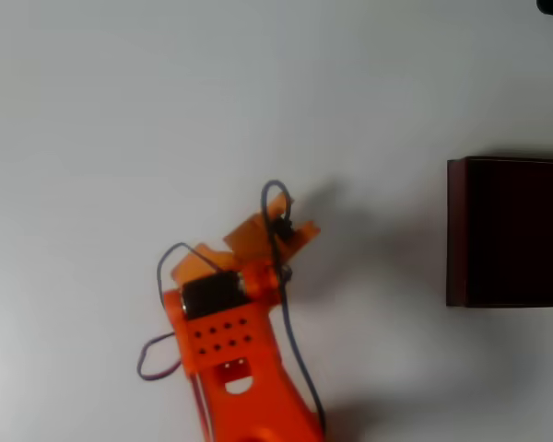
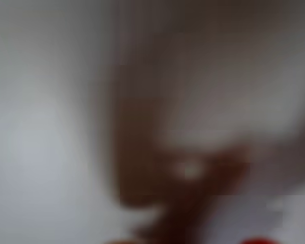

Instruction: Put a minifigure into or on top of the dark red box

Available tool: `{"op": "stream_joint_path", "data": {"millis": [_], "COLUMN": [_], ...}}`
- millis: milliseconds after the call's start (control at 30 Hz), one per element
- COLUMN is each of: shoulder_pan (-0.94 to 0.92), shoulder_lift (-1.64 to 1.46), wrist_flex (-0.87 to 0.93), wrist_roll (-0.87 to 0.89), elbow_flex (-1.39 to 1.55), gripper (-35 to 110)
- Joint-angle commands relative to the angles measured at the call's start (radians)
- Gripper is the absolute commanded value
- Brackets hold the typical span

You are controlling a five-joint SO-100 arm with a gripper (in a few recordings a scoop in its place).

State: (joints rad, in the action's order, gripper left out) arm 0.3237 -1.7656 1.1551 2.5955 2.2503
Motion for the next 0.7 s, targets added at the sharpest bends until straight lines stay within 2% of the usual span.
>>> {"op": "stream_joint_path", "data": {"millis": [0, 400, 533, 667], "shoulder_pan": [-0.023, -0.19, -0.275, -0.376], "shoulder_lift": [-0.044, -0.06, -0.072, -0.08], "wrist_flex": [0.091, 0.311, 0.279, 0.19], "wrist_roll": [-0.057, -0.428, -0.646, -0.977], "elbow_flex": [-0.075, -0.273, -0.29, -0.301], "gripper": [3, 2, 2, 1]}}
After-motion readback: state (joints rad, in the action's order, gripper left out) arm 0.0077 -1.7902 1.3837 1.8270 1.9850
